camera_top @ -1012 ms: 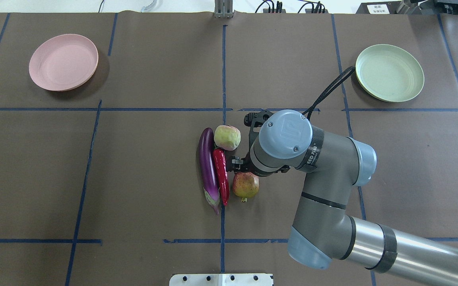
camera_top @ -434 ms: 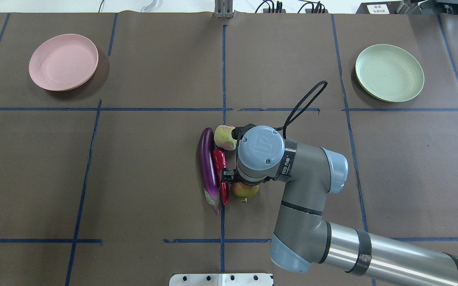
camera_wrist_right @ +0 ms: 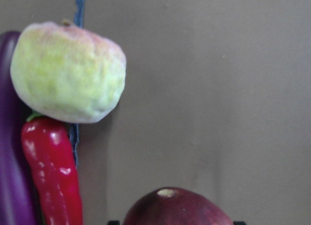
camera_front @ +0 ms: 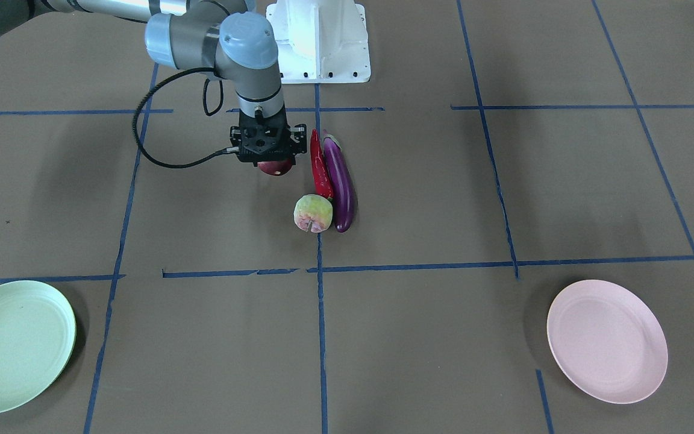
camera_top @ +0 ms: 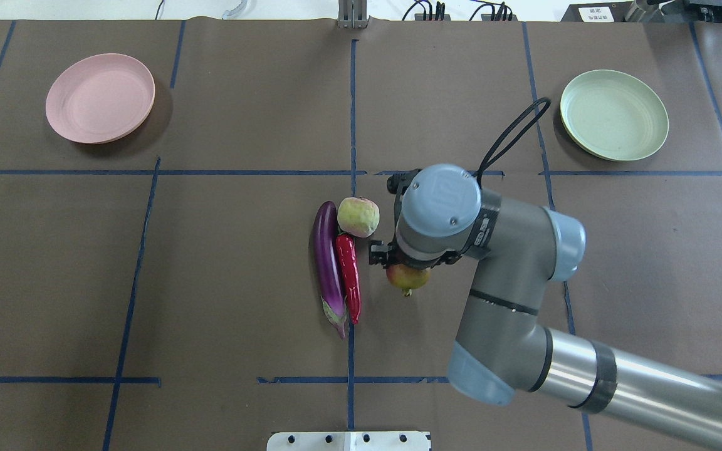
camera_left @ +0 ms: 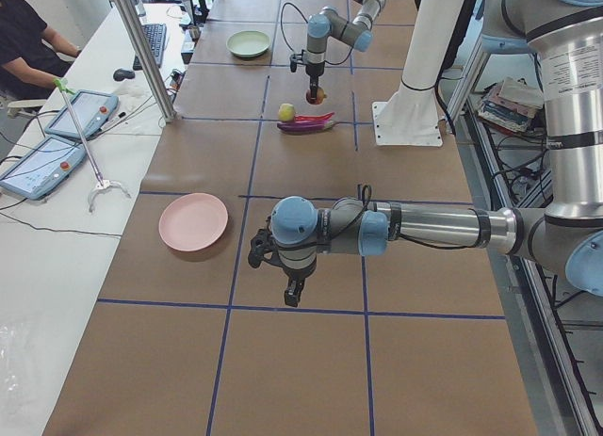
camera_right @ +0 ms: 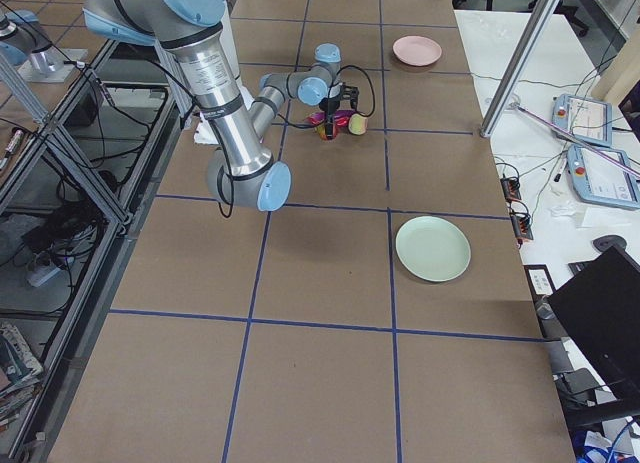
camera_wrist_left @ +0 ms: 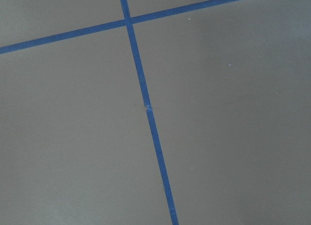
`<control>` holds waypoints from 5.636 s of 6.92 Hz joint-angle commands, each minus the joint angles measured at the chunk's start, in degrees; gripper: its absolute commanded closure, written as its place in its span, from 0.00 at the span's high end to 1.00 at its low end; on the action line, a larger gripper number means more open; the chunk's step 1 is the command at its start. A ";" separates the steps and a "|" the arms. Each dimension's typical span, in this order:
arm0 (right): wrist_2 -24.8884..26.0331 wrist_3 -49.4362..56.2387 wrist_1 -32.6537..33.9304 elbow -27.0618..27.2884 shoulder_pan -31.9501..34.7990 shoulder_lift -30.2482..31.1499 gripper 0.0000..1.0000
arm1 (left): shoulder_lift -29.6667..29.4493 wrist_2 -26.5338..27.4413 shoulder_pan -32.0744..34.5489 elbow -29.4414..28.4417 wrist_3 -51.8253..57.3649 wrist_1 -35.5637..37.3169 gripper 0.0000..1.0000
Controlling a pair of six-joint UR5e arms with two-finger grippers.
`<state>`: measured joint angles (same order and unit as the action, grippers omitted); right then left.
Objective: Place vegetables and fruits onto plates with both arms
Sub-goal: 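Carry the red apple with the right gripper onto the green plate, then open the right gripper to release the red apple and lift, then move the right gripper to the pale yellow-green apple and grasp it, then carry the pale apple to the green plate while the left arm reaches toward the eggplant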
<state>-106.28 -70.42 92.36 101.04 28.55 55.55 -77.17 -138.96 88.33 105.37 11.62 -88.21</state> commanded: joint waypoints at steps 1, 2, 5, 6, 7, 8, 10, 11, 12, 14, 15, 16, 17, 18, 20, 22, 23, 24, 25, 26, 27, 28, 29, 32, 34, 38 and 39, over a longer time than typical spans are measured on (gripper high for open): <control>-10.01 11.10 1.06 1.88 16.62 4.10 0.00 | 0.00 -0.26 0.00 0.01 -0.10 -0.03 1.00; -16.96 22.32 0.72 -2.30 25.67 6.57 0.00 | 0.00 -0.26 0.00 0.36 -0.19 -0.03 1.00; -21.33 35.88 -10.74 -30.75 37.44 2.47 0.00 | 4.28 -0.35 0.09 3.24 0.07 -0.12 1.00; -20.90 36.06 -12.98 -35.95 37.72 0.72 0.00 | 5.44 -0.35 0.09 5.26 -0.10 -0.12 1.00; -18.98 36.06 -16.91 -39.49 37.72 0.96 0.01 | 5.80 -0.35 0.09 5.63 -0.10 -0.12 1.00; -18.00 35.80 -19.48 -40.13 37.63 2.27 0.11 | 5.80 -0.26 0.09 5.63 -0.10 -0.12 1.00; -18.26 36.06 -19.42 -40.05 37.37 2.63 1.00 | 5.62 -0.35 0.09 5.81 -0.10 -0.12 1.00; -18.52 36.15 -19.42 -39.53 37.37 2.55 1.00 | 5.62 -0.35 0.09 6.25 -0.19 -0.12 1.00; -18.96 35.71 -19.42 -37.96 37.02 2.55 1.00 | 5.62 -0.35 0.09 6.86 -0.28 -0.12 1.00; -18.35 24.72 -18.63 -24.92 31.08 2.90 1.00 | 5.80 -0.35 0.09 7.39 -0.28 -0.03 1.00; -18.69 13.32 -18.28 -20.06 27.99 2.55 1.00 | 5.80 -0.35 0.09 7.30 -0.28 -0.03 1.00; -18.44 5.99 -18.27 -16.53 24.05 1.76 1.00 | 5.80 -0.35 0.09 7.30 -0.28 -0.03 1.00; -18.26 0.87 -18.19 -13.28 21.14 1.50 1.00 | 5.89 -0.35 0.09 7.13 -0.28 -0.03 1.00; -15.82 -8.06 -18.10 -13.16 15.97 -1.20 1.00 | 5.89 -0.35 0.09 7.22 -0.28 -0.03 1.00; -9.03 -14.72 -12.09 -15.34 10.40 -8.04 1.00 | 5.89 -0.35 0.09 7.13 -0.28 -0.03 1.00; -7.11 -15.01 -3.36 -20.95 6.89 -16.05 1.00 | 5.97 -0.35 0.18 7.22 -0.28 -0.03 1.00; -5.18 -15.09 -3.42 -23.41 5.39 -16.69 1.00 | 5.89 -0.35 0.18 7.30 -0.19 -0.03 1.00; -4.81 -15.18 -3.68 -24.31 4.94 -16.79 1.00 | 5.97 -0.35 0.09 7.39 -0.28 -0.03 1.00; -4.72 -15.27 -3.77 -24.32 4.50 -17.22 1.00 | 5.89 -0.52 0.09 7.39 -0.28 -0.03 1.00; -4.72 -15.18 -3.77 -24.40 4.32 -17.66 1.00 | 5.80 -3.31 0.09 7.22 -0.45 0.06 1.00; -4.72 -15.18 -3.94 -24.40 4.32 -17.93 1.00 | 5.71 -4.29 0.00 7.22 -0.72 -0.03 1.00; -4.72 -15.10 -4.03 -25.45 4.23 -18.19 1.00 | 4.93 -4.39 -0.70 7.22 -4.64 -0.20 1.00; -4.72 -15.09 -3.95 -26.07 4.23 -19.33 1.00 | 3.35 -4.31 -2.10 6.87 -7.20 -1.16 1.00; -4.81 -15.18 -3.95 -26.07 4.67 -19.60 1.00 | -0.79 -4.39 -7.89 6.86 -16.08 -3.53 1.00; -4.64 -15.01 -3.95 -27.73 3.10 -18.81 1.00 | -0.88 -4.39 -7.91 6.86 -17.50 -5.04 1.00; -4.02 -14.75 -3.95 -28.10 2.91 -18.99 0.00 | -7.72 -4.31 -15.62 7.13 -32.76 -6.88 1.00; -4.45 -14.39 -3.42 -26.09 4.48 -18.81 0.00 | -10.26 -3.96 -18.52 7.04 -38.63 -8.02 1.00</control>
<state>-110.43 -85.23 88.55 73.35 31.71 36.60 -84.51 -143.22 73.12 112.42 -20.47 -95.15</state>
